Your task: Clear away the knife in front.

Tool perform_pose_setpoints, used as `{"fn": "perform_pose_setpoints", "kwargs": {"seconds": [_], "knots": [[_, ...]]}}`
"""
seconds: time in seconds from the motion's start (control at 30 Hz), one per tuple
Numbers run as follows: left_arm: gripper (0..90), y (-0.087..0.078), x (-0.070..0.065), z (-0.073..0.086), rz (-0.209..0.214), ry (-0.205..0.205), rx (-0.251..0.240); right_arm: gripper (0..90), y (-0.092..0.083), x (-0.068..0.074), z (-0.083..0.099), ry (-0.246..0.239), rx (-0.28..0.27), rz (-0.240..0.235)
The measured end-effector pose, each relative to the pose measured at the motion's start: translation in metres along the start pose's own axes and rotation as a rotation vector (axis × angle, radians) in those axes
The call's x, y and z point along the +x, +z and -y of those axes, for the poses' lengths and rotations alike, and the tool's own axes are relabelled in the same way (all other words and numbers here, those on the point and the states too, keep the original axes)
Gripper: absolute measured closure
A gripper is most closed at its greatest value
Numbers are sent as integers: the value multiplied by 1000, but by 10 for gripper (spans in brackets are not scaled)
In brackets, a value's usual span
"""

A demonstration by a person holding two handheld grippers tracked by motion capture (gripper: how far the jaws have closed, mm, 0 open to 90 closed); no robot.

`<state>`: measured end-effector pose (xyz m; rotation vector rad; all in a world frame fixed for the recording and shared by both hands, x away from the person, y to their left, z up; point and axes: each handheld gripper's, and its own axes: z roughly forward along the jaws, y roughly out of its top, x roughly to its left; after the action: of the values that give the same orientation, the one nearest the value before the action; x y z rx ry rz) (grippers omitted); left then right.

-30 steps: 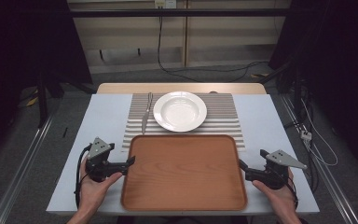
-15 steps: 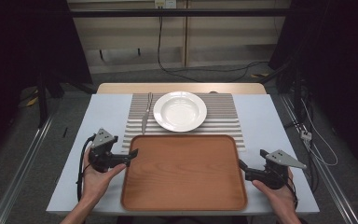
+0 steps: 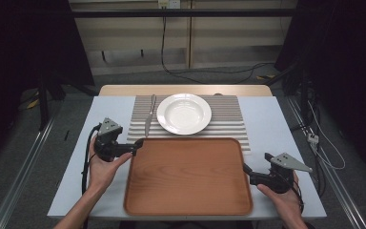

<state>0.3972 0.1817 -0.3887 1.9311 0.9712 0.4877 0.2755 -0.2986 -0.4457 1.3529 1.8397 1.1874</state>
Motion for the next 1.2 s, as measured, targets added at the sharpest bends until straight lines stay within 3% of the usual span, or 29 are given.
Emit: {"fn": "perform_pose_setpoints", "kwargs": {"seconds": [0.27, 0.53, 0.77, 0.9, 1.0, 1.2], "knots": [[110, 16, 7, -13, -2, -23, 25, 81, 1, 0, 0, 2, 2, 0], [116, 31, 14, -31, -31, 6, 49, 81, 1, 0, 0, 3, 4, 0], [129, 44, 21, -40, -40, -25, 46, 81, 1, -1, 0, 6, 6, 0], [133, 51, 26, -45, -47, -14, 68, 81, 1, -1, 0, 6, 6, 1], [152, 58, 31, -47, -43, -43, 68, 81, 2, -1, 0, 5, 7, 0], [151, 75, 40, -51, -44, -61, 96, 81, 2, -2, 1, 12, 8, 0]]}}
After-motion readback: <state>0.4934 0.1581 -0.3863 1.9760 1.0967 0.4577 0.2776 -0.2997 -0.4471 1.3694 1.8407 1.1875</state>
